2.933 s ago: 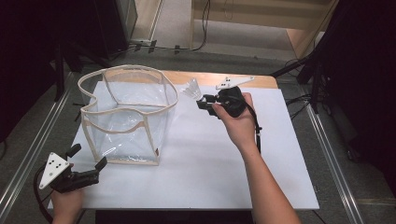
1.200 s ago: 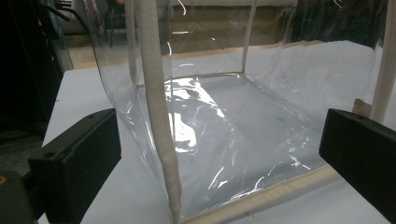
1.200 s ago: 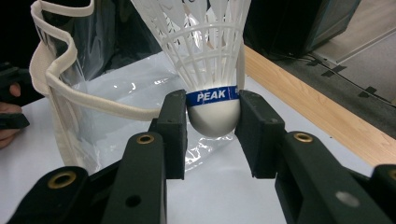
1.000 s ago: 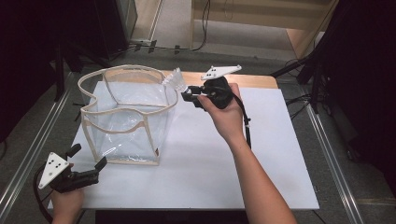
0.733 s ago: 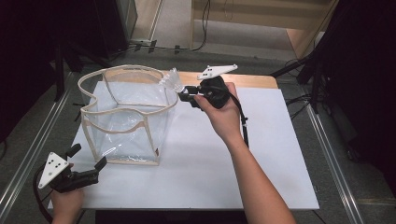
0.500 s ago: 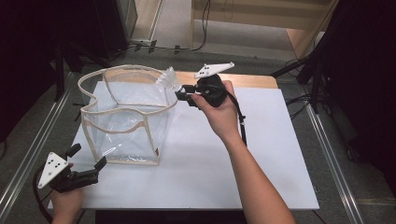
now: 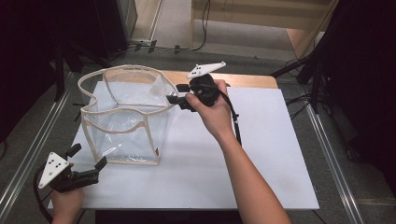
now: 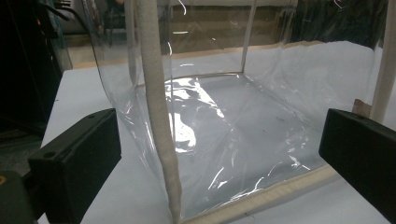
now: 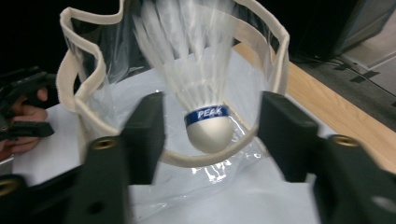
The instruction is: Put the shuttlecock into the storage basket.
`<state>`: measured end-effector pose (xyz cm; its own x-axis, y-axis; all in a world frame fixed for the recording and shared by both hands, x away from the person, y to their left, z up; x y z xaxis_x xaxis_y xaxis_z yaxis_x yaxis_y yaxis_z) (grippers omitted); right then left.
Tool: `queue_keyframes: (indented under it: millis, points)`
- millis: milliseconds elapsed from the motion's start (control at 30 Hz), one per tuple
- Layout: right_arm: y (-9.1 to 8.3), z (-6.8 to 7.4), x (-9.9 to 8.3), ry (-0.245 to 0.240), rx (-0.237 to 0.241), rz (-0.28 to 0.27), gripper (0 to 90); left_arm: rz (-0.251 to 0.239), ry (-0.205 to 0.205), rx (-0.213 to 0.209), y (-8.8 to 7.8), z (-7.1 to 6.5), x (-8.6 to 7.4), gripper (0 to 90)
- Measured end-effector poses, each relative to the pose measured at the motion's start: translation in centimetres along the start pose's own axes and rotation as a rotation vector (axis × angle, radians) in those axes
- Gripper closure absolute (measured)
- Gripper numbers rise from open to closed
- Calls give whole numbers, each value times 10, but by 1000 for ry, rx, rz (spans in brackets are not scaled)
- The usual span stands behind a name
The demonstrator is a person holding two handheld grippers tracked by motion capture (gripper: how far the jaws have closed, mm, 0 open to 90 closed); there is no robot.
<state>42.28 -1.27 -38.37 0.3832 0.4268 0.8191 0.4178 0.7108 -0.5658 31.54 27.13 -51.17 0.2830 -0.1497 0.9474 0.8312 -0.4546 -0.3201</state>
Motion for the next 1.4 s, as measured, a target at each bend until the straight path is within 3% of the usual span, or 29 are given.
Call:
queue_keyframes:
  millis: [100,233,333,400,700,1400]
  points:
    - [-3,-4,-3,-8,-40,-8,201,3,3,-1,0,0,0,0]
    - [-10,-8,-8,12,-38,-15,106,0,-1,-3,0,0,0,0]
    - [-18,-14,-17,25,-66,-35,79,2,2,-2,0,0,0,0]
    - [-21,-16,-22,30,-75,-39,0,1,1,-1,0,0,0,0]
    - [-30,-31,-46,36,-126,-41,0,4,3,2,0,0,0,0]
    - [-39,-43,-97,46,-203,-62,0,5,5,3,0,0,0,0]
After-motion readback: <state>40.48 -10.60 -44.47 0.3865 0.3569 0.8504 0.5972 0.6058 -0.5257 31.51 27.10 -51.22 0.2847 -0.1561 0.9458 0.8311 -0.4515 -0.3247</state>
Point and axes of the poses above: each handheld gripper's, and its own axes: y roughly forward along the jaws, x roughly out of its top, z roughly to its left, the point moved 10 cm from there along y, roughly forward along the jaws, and after that the axes turned 4 degrees about z, right-handed, at the moved point
